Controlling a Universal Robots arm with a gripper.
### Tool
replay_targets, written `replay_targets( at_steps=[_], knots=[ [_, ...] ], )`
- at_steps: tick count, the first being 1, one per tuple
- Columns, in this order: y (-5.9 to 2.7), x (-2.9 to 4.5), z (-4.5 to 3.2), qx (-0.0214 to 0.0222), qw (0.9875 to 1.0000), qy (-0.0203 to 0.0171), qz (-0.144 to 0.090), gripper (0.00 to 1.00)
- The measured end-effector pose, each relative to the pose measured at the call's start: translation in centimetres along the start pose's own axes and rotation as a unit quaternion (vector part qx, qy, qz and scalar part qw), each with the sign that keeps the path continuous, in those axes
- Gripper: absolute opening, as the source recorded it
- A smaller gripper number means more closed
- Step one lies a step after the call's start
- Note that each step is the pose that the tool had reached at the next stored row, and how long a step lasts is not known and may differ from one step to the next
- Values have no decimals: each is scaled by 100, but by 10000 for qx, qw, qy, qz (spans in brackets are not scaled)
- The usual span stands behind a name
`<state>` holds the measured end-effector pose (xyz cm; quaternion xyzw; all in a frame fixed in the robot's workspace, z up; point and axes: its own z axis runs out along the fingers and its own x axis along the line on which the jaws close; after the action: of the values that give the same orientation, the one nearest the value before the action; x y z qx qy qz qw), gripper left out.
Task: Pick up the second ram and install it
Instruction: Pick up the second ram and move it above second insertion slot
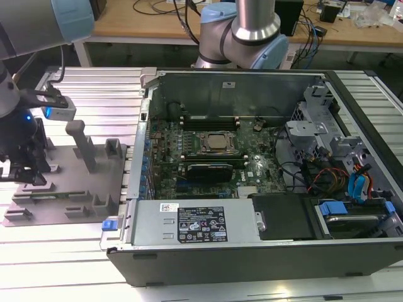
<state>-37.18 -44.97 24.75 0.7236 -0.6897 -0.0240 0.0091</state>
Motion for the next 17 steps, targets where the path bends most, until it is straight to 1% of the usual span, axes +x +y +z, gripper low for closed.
replay_targets(
  at_steps=[3,6,9,10,11,12,16,17],
  knots=[
    [-1,28,56,-1,10000,1,-9,34],
    [-8,47,199,-1,10000,1,-17,34],
    [-9,105,304,-1,10000,0,-19,34],
    [-10,116,352,-1,10000,-8,-19,34],
    [-12,127,416,0,10000,-15,-20,34],
    [-14,129,449,0,10000,-20,-20,34],
    [-14,130,455,0,10000,-24,-20,34],
    [-15,130,455,1,10000,-24,-21,25]
  ],
)
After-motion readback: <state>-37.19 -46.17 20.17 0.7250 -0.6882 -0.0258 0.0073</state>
